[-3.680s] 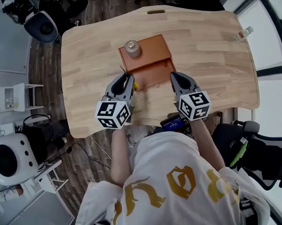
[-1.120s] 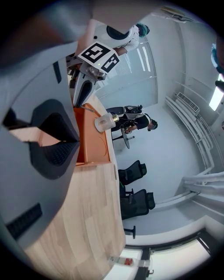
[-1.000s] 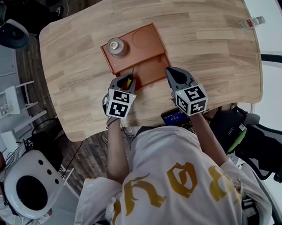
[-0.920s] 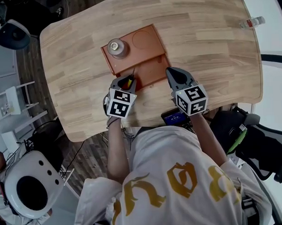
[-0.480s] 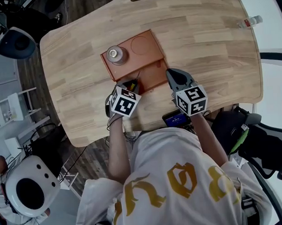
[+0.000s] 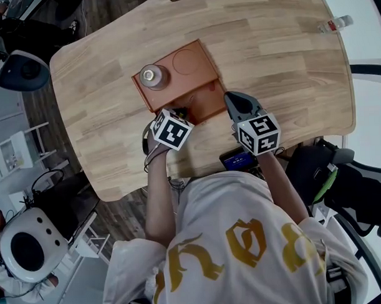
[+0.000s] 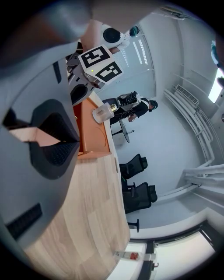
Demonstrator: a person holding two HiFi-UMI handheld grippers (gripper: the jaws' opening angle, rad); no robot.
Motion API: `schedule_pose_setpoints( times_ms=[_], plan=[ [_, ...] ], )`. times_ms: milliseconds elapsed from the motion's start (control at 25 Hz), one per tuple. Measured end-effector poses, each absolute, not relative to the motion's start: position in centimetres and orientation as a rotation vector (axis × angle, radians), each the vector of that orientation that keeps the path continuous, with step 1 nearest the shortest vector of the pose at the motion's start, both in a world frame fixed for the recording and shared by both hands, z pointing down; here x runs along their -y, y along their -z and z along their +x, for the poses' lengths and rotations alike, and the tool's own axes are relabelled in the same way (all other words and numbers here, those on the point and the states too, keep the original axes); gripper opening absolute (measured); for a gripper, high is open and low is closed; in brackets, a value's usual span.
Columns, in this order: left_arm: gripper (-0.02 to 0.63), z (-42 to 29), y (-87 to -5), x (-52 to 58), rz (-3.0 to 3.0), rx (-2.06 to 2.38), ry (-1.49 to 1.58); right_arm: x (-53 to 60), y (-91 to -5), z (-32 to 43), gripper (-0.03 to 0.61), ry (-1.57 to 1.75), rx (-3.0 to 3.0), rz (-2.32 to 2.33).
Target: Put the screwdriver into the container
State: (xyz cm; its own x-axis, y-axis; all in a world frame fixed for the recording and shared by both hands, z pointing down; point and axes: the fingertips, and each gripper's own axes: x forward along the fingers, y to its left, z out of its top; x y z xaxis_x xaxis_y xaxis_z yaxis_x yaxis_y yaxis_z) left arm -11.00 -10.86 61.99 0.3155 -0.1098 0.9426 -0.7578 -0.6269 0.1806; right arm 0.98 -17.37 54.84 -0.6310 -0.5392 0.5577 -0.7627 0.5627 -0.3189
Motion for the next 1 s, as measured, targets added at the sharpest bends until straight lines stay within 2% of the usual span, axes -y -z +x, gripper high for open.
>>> schedule_pose_setpoints(
  times_ms=[1000],
  plan=[
    [0.077, -10.9, -64.2, 10.7, 1.787, 0.654, -1.546, 17.7, -54.6, 1.4, 0.011, -0.737, 2.393, 1.089]
  ],
)
